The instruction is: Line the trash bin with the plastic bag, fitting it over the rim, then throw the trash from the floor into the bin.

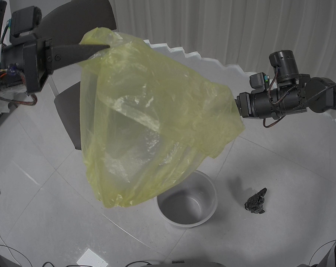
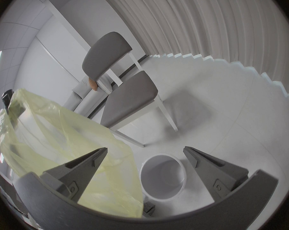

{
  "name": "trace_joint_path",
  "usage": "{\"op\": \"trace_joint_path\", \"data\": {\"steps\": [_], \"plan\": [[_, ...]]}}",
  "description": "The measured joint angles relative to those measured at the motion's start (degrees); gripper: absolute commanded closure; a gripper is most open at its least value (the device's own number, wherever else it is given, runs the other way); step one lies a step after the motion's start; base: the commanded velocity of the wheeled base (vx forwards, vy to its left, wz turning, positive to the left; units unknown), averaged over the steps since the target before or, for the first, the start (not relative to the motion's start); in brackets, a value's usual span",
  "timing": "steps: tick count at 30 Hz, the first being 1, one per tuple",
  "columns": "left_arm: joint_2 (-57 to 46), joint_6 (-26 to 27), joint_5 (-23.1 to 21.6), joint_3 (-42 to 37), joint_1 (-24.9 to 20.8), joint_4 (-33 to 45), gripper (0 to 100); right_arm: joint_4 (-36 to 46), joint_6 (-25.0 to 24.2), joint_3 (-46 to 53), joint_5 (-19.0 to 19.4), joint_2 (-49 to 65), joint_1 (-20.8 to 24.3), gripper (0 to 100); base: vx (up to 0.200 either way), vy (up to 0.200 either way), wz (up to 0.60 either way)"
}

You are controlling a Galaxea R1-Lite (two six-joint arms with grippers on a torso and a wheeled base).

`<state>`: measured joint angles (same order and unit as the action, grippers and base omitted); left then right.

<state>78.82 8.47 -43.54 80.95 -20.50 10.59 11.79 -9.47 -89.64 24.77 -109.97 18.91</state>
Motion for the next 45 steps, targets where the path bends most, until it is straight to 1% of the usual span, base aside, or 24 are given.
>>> {"op": "trace_joint_path", "data": {"steps": [3,10,15,20,36,37,45], "plan": [[0.6,-1.3,0.0,0.2,0.6,-2.5,100,1.1,0.0,2.0,0.0,1.0,0.6,0,0.000,0.000,0.00],[1.4,-1.9,0.0,0.2,1.7,-3.2,100,3.0,-0.1,6.1,0.1,3.3,2.0,0,0.000,0.000,0.00],[1.4,-1.9,0.0,0.3,2.3,-3.3,100,3.0,-0.6,8.8,2.6,4.9,3.7,0,0.000,0.000,0.00],[1.3,-2.0,0.0,0.6,2.5,-3.3,100,2.8,-1.0,10.9,3.1,6.1,5.7,0,0.000,0.000,0.00],[1.0,-2.0,0.0,1.1,2.6,-3.3,100,2.1,-0.2,12.7,3.0,6.4,6.4,0,0.000,0.000,0.00],[1.0,-2.0,0.0,1.1,2.6,-3.3,100,2.0,-0.2,12.9,2.9,6.4,6.4,100,0.000,0.000,0.00],[1.1,-2.0,0.0,1.1,2.5,-4.4,100,0.8,-0.1,13.8,2.6,6.4,6.2,100,0.000,0.000,0.00]]}}
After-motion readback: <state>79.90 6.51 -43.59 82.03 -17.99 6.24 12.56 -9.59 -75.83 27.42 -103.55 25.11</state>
